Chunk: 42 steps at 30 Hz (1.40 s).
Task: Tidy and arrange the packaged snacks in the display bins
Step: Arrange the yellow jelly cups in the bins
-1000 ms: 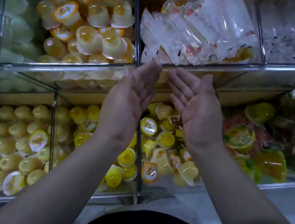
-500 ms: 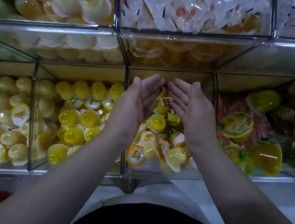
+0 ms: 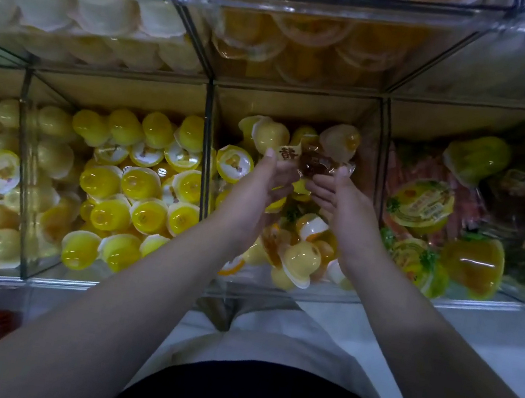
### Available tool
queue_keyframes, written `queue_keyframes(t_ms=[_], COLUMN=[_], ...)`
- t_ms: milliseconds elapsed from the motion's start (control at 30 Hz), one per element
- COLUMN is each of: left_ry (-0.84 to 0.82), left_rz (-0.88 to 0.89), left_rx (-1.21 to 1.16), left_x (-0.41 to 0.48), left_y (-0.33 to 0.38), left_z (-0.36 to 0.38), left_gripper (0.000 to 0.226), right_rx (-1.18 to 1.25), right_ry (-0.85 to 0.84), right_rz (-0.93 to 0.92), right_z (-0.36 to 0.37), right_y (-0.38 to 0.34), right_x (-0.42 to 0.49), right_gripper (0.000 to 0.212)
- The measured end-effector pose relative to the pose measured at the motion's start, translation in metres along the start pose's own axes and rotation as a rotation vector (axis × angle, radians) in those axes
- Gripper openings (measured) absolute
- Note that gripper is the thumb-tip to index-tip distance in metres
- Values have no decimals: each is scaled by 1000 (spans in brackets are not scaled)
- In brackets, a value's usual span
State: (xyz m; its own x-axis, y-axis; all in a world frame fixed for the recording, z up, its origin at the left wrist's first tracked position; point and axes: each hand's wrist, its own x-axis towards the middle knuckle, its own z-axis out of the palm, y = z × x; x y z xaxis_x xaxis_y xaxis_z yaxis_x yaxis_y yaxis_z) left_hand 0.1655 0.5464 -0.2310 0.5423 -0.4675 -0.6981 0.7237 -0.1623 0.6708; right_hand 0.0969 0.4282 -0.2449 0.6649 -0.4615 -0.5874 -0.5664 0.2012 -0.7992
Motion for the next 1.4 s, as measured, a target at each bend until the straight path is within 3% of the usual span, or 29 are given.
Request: queue_keyframes(t_ms=[167,300,467,567,700,867,967,1133,1400], left_ry=[-18,-30,-67,-57,-23,-26,-14,7,-56], left_rz=[-183,-294,-331,-298,-199,-126,-128,-32,98], left_rx=[-59,-183,-226,-179,-142,-86,-122,-216,-144], left_x=[14,23,24,23,17,9,1,-17,-54], left_y=[-15,-22,-18,-17,-18,-7,-2,8,37], left_z=[11,17,15,11,9,-3,-13,-34,-71], left_gripper=[60,66,66,66,59,40,34,37,24], right_rx=[-176,-135,-33,5,20,-32,58,4,-48], right_ry=[-14,-34,-35,-18,12,-12,-26,-99,-156], right_rz=[120,126,202,192,146,55,78,0,-147], right_z=[-2,-1,2,2,-1,12,21,35,68], right_y=[15,23,18,17,14,10,1,-23,-63], right_x=[17,17,18,16,11,-1,-6,-13,-46], right_gripper=[47,39,45,41,20,45,45,44,17])
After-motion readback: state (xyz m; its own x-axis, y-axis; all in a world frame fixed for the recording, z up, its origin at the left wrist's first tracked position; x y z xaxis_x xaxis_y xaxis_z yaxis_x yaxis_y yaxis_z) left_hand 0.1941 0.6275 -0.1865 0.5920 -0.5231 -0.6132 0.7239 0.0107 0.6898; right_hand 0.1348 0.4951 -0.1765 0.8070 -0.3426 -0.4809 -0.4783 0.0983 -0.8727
